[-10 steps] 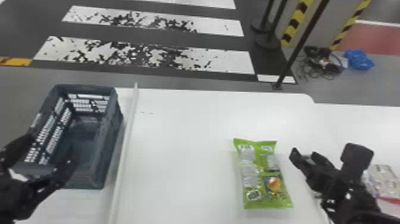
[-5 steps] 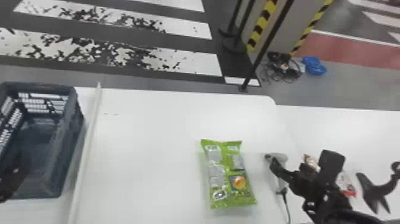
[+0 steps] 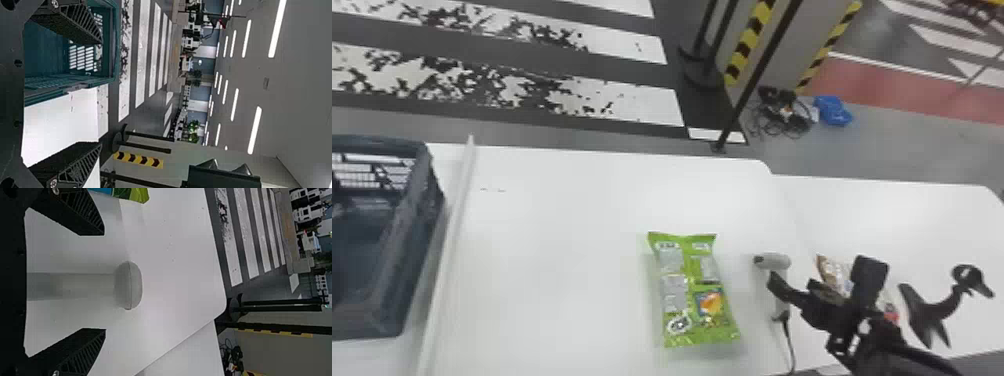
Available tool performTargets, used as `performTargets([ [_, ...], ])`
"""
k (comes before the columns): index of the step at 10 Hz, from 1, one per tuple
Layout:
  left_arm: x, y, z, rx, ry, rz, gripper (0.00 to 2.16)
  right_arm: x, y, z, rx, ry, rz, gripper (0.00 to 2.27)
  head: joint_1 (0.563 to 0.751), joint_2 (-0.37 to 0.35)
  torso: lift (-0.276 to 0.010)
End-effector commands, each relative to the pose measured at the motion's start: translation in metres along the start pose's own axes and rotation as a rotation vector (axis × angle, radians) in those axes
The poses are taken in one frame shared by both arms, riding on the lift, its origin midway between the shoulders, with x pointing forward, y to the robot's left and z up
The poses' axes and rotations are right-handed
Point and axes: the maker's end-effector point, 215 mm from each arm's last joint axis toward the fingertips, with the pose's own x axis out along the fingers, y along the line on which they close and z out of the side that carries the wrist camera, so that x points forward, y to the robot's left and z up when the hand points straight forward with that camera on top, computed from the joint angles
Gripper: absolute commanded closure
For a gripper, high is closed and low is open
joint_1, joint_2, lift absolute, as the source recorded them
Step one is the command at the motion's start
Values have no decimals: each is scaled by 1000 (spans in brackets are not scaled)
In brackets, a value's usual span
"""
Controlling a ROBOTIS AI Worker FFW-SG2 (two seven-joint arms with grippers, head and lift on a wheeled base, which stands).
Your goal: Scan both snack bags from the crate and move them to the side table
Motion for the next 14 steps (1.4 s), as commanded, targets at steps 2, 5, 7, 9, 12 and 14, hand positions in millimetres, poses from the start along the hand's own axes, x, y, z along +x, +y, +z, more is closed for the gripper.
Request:
performTargets([
  [2, 0, 0, -1, 0, 1, 1, 76, 7, -6, -7, 50, 27, 56, 46, 695, -334, -29],
  [5, 1, 1, 0, 0, -1, 3, 76, 14, -11, -10, 39, 60, 109, 56, 695, -335, -29],
  [7, 1, 1, 0, 0, -3, 3, 76, 18, -10, -24, 11, 102, 122, 60, 695, -339, -29],
  [9, 2, 0, -1, -2, 1, 1, 76, 20, -8, -34, -30, 129, 134, 90, 695, -338, -29],
  [12, 2, -1, 0, -3, -1, 0, 76, 29, -5, -40, -104, 179, 146, 1615, 695, -334, -29],
  [14, 2, -1, 0, -2, -2, -1, 76, 28, -5, -39, -97, 174, 147, 2246, 695, -331, -29],
])
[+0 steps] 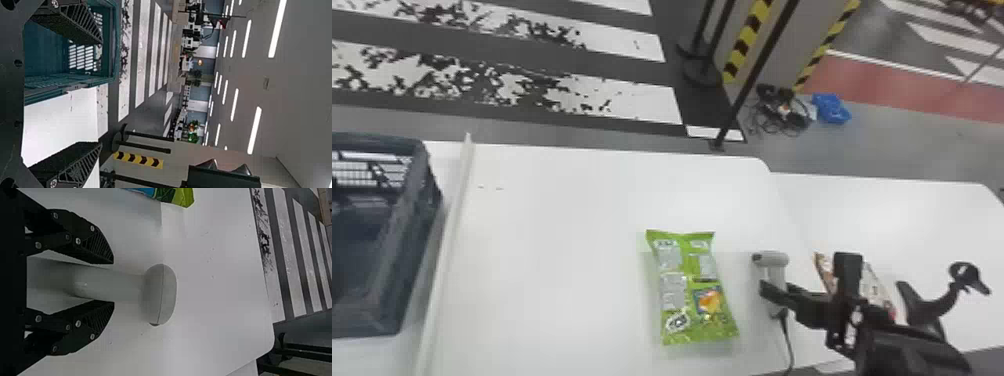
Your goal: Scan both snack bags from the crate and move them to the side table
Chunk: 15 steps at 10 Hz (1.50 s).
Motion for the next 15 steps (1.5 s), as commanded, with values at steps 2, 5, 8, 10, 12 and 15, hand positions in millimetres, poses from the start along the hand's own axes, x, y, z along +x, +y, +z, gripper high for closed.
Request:
performTargets([
  [2, 0, 0, 0, 1, 0, -1, 76, -11, -3, 6, 2, -29, -11, 2246, 695, -334, -29],
  [5, 3, 0, 3, 2, -4, -5, 76, -43, 33, 17, 64, -57, -22, 2246, 695, -331, -29],
  [8, 7, -7, 4, -3, -9, -22, 76, -77, 105, 19, 69, -3, -83, 2246, 695, -283, -29],
  [10, 7, -7, 6, -3, -12, -24, 76, -91, 147, 21, 7, 17, -106, 2246, 695, -239, -29],
  [12, 8, -9, 5, -1, -10, -29, 76, -86, 196, 25, -4, 8, -42, 2246, 695, -155, -29],
  [15, 3, -8, 6, 4, -9, -31, 76, -73, 238, 33, -80, 14, -20, 2246, 695, -61, -29],
])
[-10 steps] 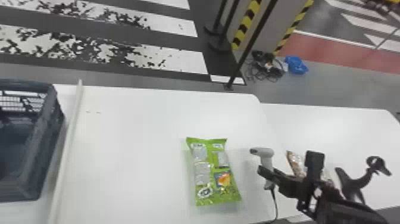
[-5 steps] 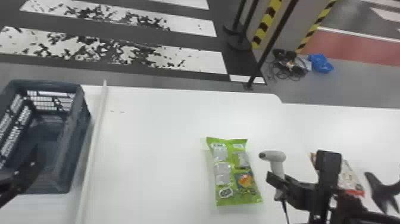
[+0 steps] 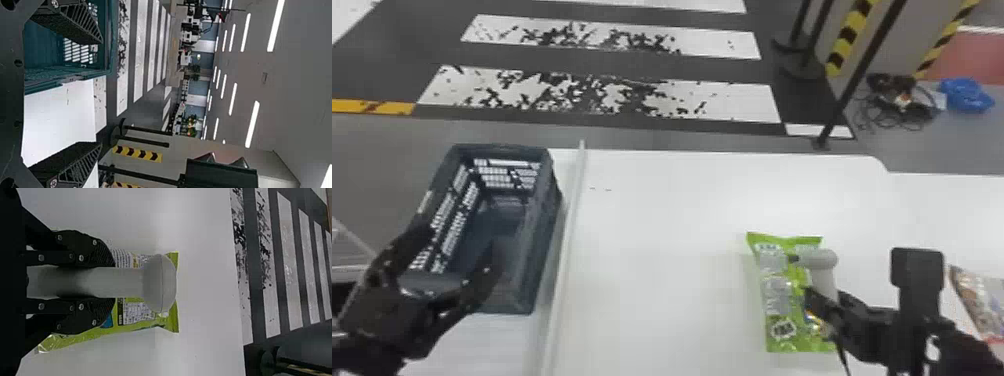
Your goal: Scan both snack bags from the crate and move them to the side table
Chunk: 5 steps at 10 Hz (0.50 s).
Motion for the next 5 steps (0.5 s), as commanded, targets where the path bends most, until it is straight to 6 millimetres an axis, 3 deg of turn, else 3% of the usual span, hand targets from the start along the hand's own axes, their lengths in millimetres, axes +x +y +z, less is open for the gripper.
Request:
performTargets([
  [1, -3, 4, 3, 2, -4, 5, 76, 7, 12, 13, -37, -13, 3, 2246, 695, -33, -29],
  [3, -6, 8, 7, 6, -5, 8, 76, 17, 11, 25, -50, -26, -5, 2246, 695, 1, -29],
  [5, -7, 7, 7, 3, -7, 9, 76, 32, 15, 20, -56, -5, 10, 2246, 695, 11, -29],
])
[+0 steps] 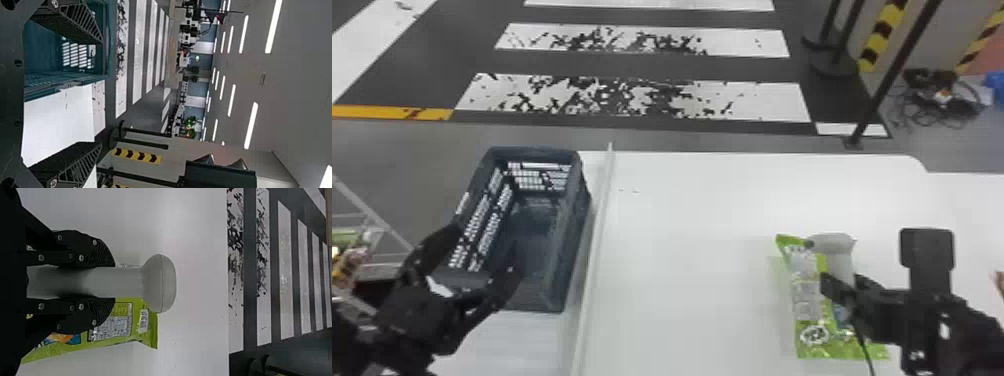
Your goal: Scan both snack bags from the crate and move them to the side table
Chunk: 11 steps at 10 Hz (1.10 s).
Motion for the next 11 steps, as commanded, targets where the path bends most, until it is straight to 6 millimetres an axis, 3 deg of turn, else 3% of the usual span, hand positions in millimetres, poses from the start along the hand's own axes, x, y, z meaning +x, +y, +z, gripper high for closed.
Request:
performTargets([
  [1, -1, 0, -1, -2, 1, 2, 76, 10, 6, -4, -6, 10, 15, 2246, 695, 16, -29],
  [3, -2, 3, -1, 2, 1, 7, 76, 19, 16, -3, -31, 11, 24, 2246, 695, 30, -29],
  [7, -3, 7, -2, 0, 4, 14, 76, 38, 9, -8, -50, 28, 8, 2246, 695, 50, -29],
  [11, -5, 13, -5, -6, 9, 19, 76, 44, 9, -12, -61, 36, 4, 2246, 695, 54, -29],
])
